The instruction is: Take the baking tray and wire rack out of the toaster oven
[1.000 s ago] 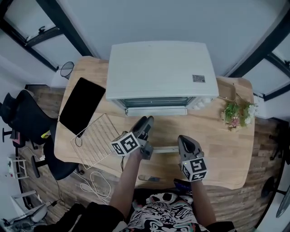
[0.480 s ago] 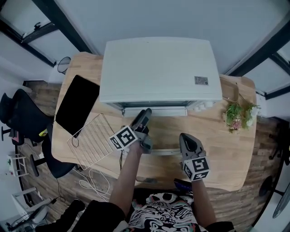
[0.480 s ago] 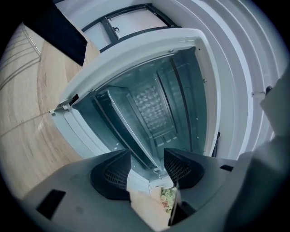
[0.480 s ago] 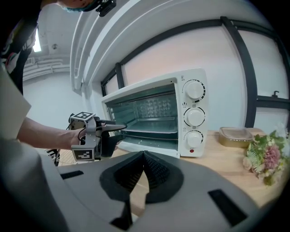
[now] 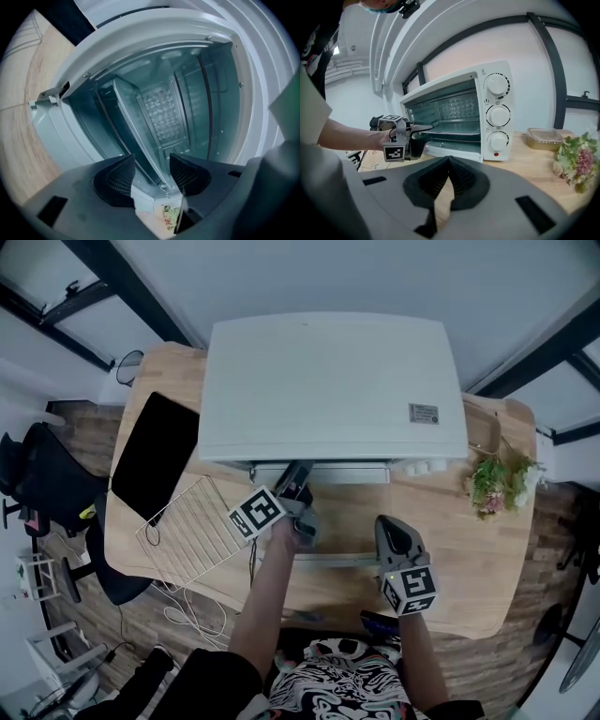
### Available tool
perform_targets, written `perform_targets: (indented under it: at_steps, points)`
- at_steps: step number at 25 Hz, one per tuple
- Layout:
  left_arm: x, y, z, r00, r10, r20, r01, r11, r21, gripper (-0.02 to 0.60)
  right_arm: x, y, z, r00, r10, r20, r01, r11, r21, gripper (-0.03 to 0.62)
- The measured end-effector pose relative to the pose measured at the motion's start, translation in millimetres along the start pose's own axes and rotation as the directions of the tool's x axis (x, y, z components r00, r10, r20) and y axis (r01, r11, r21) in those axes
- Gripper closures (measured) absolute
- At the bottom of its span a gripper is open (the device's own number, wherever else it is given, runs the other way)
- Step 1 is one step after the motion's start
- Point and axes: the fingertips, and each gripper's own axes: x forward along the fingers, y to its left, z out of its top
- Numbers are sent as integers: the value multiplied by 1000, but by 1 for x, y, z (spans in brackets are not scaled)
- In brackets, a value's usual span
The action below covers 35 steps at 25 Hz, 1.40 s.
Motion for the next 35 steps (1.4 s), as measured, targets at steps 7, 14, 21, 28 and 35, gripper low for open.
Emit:
perform_targets:
  at_steps: [7, 14, 21, 28, 35]
  points:
    - [17, 4, 1, 1000, -11, 23, 13, 997, -71, 354, 1, -11, -3, 1000, -11, -11, 11, 1000, 11, 593]
    - [29, 5, 10, 998, -31, 55, 37, 994, -107, 379, -1, -22, -9, 999, -25, -26, 26, 1000, 16, 594]
    - [38, 8, 14, 996, -35, 82, 48, 986, -162, 410, -1, -28, -12, 999, -31, -37, 31, 999, 12, 594]
    - [41, 17, 15, 987, -70, 143, 114, 937, -331, 502, 0, -29, -10, 999, -23, -33, 24, 999, 29, 594]
    - [36, 15, 14, 985, -67, 156, 122, 921, -370, 506, -4, -27, -5, 999, -27, -23, 27, 999, 25, 594]
